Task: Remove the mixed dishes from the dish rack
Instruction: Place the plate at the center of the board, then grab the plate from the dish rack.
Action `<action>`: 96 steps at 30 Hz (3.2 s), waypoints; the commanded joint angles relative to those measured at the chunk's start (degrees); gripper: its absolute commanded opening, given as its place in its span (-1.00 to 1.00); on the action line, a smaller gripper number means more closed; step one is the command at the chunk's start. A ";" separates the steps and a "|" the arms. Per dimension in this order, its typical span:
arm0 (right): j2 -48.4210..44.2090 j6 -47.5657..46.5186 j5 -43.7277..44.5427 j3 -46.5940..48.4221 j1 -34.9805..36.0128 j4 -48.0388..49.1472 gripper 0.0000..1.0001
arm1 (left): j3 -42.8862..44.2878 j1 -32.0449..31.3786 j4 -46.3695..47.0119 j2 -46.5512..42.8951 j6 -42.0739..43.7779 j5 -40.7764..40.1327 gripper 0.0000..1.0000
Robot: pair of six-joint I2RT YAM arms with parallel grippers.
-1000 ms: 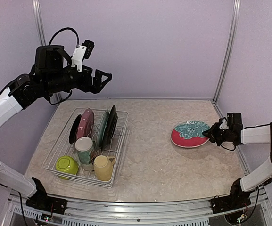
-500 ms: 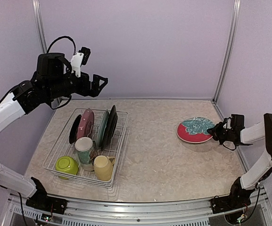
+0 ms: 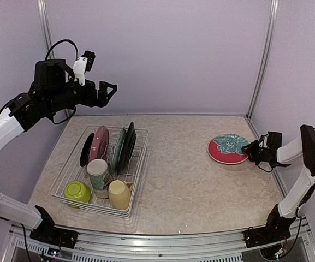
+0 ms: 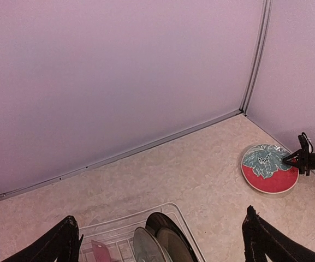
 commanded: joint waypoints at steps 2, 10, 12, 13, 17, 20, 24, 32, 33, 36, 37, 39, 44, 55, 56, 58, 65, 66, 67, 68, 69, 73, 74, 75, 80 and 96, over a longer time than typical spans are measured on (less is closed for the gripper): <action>-0.43 -4.38 2.27 1.95 -0.84 -3.39 -0.36 | -0.33 1.23 0.50 -0.93 -1.46 2.17 0.98; -6.73 -11.71 9.60 1.10 -0.47 -16.99 0.25 | 0.06 1.46 -0.10 -0.31 -2.66 3.49 0.98; -8.94 -13.40 11.88 0.58 -0.39 -20.19 0.38 | 0.11 1.46 -0.21 -0.15 -3.09 3.91 0.98; -9.90 -14.09 12.72 0.31 -0.39 -21.50 0.43 | 0.09 1.49 -0.22 -0.10 -3.35 4.16 0.98; -13.84 -15.95 15.16 -0.35 0.25 -26.84 0.53 | 0.54 1.47 -0.76 0.49 -4.39 5.06 0.98; -16.61 -17.84 17.94 0.90 2.82 -31.77 0.57 | 1.31 1.46 -1.78 1.38 -6.47 6.12 0.98; -19.48 -20.68 26.28 5.29 8.90 -41.15 0.62 | 2.82 1.37 -3.74 3.64 -12.09 10.12 0.98; -22.25 -24.90 33.55 14.06 18.99 -51.58 0.79 | 7.95 0.15 -11.20 12.72 -23.03 8.98 0.96; -22.62 -25.29 34.25 14.66 20.05 -51.93 0.82 | 8.96 -0.22 -12.66 13.70 -24.27 7.86 0.96; -24.67 -23.90 37.10 14.68 20.66 -52.14 0.99 | 11.72 -2.10 -16.98 17.21 -26.68 2.71 0.96; -25.49 -23.03 39.13 14.23 20.58 -52.35 1.00 | 12.42 -2.89 -17.87 18.14 -27.20 1.38 0.96; -26.99 -24.38 40.06 13.41 20.47 -51.47 1.00 | 13.30 -4.67 -19.36 19.50 -28.35 -0.43 0.96; -25.53 -26.50 38.32 15.70 20.53 -54.78 1.00 | 14.09 -12.45 -21.93 21.57 -30.03 -13.26 0.98; -27.28 -24.13 29.82 16.58 20.77 -50.92 0.99 | 12.51 -14.53 -21.93 23.77 -31.71 -18.44 0.98; -26.81 -23.87 29.32 16.81 20.87 -50.86 0.99 | 12.46 -14.47 -21.84 24.21 -31.43 -19.05 0.98; -25.89 -23.29 28.56 17.07 21.07 -50.66 0.99 | 12.33 -14.20 -21.75 25.00 -31.19 -18.76 0.98; -26.20 -22.61 26.77 16.53 22.62 -48.48 0.99 | 12.58 -12.77 -22.17 28.43 -31.08 -17.02 0.68; -26.38 -22.55 26.72 16.49 22.70 -48.47 0.99 | 12.59 -12.31 -21.99 28.63 -31.08 -16.65 0.63; -26.56 -22.44 26.81 16.48 22.83 -48.54 0.99 | 12.56 -11.83 -22.05 28.84 -31.08 -16.20 0.60; -26.72 -22.35 26.85 16.48 22.90 -48.61 0.99 | 12.61 -11.50 -22.02 29.17 -31.08 -15.76 0.56; -26.91 -22.26 26.85 16.40 22.99 -48.57 0.99 | 12.75 -11.31 -22.02 29.44 -30.95 -15.33 0.51; -26.76 -21.97 26.34 16.23 23.09 -47.97 0.99 | 12.85 -11.19 -22.06 30.94 -30.72 -13.86 0.35; -26.54 -21.77 26.33 16.22 23.18 -47.78 0.99 | 12.87 -11.19 -22.02 31.20 -30.60 -13.46 0.32; -26.38 -21.67 26.33 16.14 23.24 -47.62 0.99 | 12.91 -11.12 -22.02 31.48 -30.37 -13.18 0.28; -25.78 -21.22 26.33 15.66 24.07 -46.70 0.99 | 13.43 -10.12 -22.07 32.50 -29.26 -10.10 -0.02; -24.76 -20.58 26.33 16.35 25.47 -46.29 1.00 | 14.12 -9.01 -22.42 32.64 -28.19 -8.75 -0.50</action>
